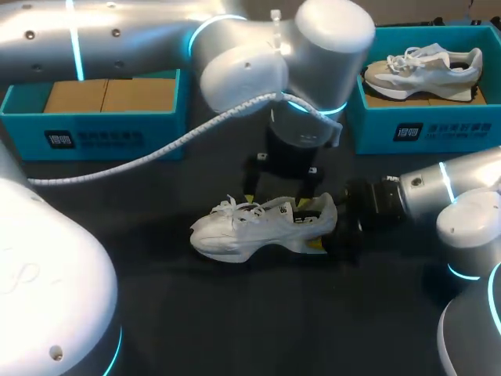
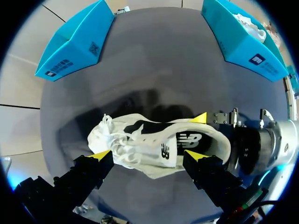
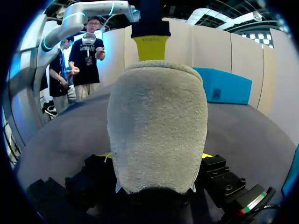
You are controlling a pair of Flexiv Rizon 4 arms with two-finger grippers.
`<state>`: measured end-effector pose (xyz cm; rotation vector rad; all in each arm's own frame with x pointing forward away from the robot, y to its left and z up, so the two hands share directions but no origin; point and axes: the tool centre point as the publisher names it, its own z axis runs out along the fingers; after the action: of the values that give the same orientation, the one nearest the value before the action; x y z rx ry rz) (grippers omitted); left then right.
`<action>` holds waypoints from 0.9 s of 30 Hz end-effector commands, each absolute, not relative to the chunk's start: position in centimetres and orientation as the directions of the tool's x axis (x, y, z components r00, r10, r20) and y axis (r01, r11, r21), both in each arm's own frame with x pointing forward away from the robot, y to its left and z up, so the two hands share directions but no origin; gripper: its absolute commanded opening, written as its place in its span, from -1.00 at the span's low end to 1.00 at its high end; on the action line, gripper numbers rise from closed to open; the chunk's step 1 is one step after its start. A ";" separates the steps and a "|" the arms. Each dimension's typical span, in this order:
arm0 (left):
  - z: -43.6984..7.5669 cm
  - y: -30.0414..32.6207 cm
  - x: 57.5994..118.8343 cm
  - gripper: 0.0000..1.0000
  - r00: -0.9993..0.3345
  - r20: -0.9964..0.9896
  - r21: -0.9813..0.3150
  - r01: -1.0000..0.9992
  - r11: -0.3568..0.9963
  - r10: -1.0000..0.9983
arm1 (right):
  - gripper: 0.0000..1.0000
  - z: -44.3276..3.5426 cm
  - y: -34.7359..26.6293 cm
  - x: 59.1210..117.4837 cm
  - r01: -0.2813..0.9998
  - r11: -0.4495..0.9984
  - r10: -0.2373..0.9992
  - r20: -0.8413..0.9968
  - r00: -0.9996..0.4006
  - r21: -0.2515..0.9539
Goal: Take the shoe out of the shoebox, open the shoe tongue, remove and reinsert the insole, then place the shoe into the shoebox
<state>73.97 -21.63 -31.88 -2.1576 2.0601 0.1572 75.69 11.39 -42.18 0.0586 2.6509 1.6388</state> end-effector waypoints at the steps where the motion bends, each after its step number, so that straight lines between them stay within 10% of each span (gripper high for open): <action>1: -32.7 -22.5 74.3 1.00 0.064 -0.236 -0.038 -0.998 -0.057 -0.970 | -1.00 -42.4 11.8 75.8 0.020 0.451 0.047 -0.001 -0.999 0.892; 27: -35.7 -21.1 73.8 1.00 0.125 -0.319 -0.004 -0.991 -0.130 -0.939 | -1.00 -42.4 11.8 75.8 0.020 0.451 0.047 -0.001 -0.999 0.892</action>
<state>74.10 -20.90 -35.61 -2.1602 1.9500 0.3547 75.70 11.39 -42.18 0.0585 2.6509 1.6388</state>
